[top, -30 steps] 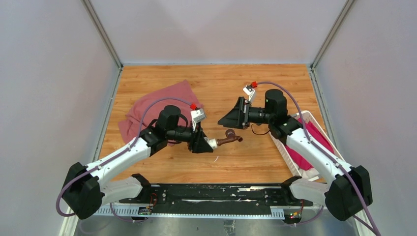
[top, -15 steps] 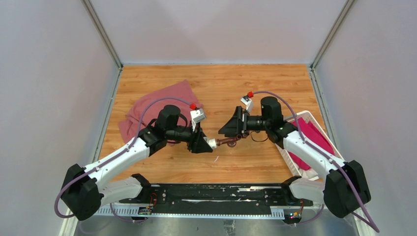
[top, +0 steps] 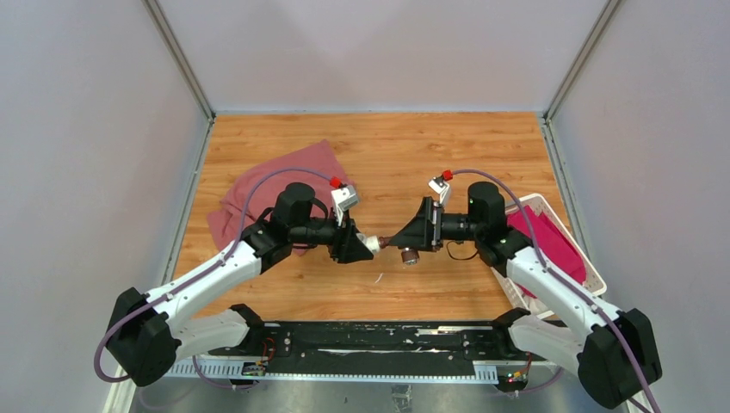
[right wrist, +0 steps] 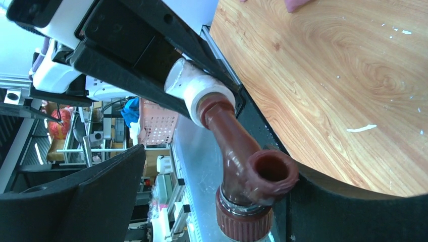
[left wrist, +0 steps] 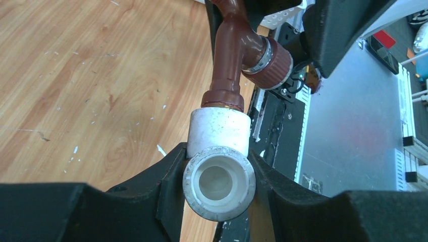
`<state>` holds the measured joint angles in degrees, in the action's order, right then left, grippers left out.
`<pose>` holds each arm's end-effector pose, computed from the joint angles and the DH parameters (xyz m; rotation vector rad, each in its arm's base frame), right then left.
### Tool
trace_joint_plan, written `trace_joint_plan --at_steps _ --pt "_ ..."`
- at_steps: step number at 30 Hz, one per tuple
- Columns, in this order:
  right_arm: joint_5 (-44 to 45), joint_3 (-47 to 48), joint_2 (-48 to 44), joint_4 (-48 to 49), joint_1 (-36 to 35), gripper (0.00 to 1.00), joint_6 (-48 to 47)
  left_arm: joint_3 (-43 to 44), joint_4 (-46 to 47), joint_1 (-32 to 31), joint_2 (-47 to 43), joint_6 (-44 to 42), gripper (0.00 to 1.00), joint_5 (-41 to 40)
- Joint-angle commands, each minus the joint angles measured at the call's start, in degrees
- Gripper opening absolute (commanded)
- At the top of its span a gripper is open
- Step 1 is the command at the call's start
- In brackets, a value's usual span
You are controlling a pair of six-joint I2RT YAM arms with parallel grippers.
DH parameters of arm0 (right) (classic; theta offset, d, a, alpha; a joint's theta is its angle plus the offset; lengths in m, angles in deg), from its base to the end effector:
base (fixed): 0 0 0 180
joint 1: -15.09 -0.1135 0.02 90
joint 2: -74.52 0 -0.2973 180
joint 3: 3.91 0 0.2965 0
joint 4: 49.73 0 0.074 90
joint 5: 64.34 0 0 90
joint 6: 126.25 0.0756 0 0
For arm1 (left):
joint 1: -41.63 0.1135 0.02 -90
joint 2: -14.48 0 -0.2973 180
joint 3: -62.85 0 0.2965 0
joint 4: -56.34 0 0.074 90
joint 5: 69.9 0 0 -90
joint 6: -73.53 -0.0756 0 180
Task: Install the water faucets
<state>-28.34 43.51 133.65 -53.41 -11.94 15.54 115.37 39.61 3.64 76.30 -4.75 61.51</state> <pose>0.2145 0.1781 0.2771 -0.3286 2.1137 1.7496 0.1975 -0.2177 0.2703 0.9516 1.9156 -1.2604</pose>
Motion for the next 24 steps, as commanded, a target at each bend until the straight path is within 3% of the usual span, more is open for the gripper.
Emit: trace_joint_plan --at_steps 1,17,24 --pt "-1.8 -1.3 -3.9 -0.3 -0.3 0.9 1.9 1.6 4.3 0.2 0.0 1.3 0.0 -3.2" --pt "-0.6 5.1 -9.7 -9.2 -0.5 0.91 0.0 0.9 3.2 0.2 2.0 0.6 0.0 -2.8" --pt "-0.5 -0.6 -8.7 -6.4 -0.5 0.91 1.6 0.2 9.0 0.2 1.0 3.9 0.0 -3.1"
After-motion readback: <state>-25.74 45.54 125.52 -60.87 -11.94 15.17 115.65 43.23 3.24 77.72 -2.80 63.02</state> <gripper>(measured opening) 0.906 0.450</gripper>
